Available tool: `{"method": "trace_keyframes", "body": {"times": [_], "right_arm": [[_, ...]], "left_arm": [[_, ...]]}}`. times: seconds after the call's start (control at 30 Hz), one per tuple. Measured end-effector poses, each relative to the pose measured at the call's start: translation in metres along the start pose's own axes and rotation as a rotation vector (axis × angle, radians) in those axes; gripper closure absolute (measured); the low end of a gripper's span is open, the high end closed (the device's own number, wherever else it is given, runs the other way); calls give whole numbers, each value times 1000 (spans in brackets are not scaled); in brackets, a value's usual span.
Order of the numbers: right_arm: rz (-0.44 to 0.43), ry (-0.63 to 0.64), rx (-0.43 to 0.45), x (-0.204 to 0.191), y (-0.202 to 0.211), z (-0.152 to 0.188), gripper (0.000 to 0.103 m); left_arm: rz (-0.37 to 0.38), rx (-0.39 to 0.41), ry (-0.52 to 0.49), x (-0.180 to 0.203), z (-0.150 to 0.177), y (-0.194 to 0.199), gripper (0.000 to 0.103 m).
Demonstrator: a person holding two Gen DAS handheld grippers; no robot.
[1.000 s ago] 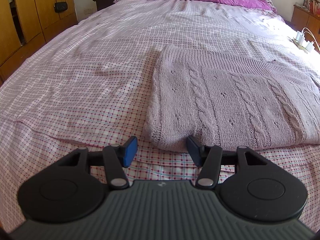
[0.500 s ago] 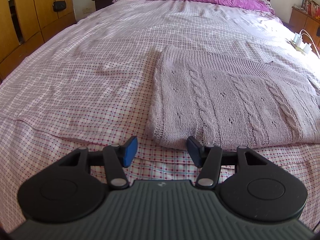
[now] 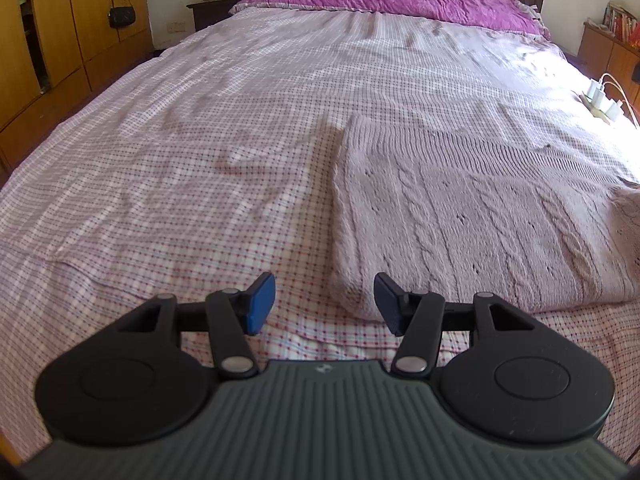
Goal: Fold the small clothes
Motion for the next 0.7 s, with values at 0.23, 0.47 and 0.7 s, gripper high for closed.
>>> {"method": "trace_keyframes", "body": {"times": [0.23, 0.47, 0.7], "right_arm": [[-72, 74, -19, -45, -5, -6, 71], [-151, 128, -29, -96, -17, -9, 72], [-215, 221, -84, -162, -41, 4, 73]], "left_arm": [[6, 18, 1, -9, -14, 5, 46], [-12, 38, -27, -19, -25, 9, 46], [-24, 55, -19, -34, -33, 12, 46]]}}
Point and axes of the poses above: each gripper's, at about its wrist camera, not at the fingertips, and y roughly against the way its jaws point, x to its right, z to its underside, the point moved 1 cm from there along -y, roughly the way its jaws point, and after that the axes turned 5 degrees about -x, right-handed, at the moved point
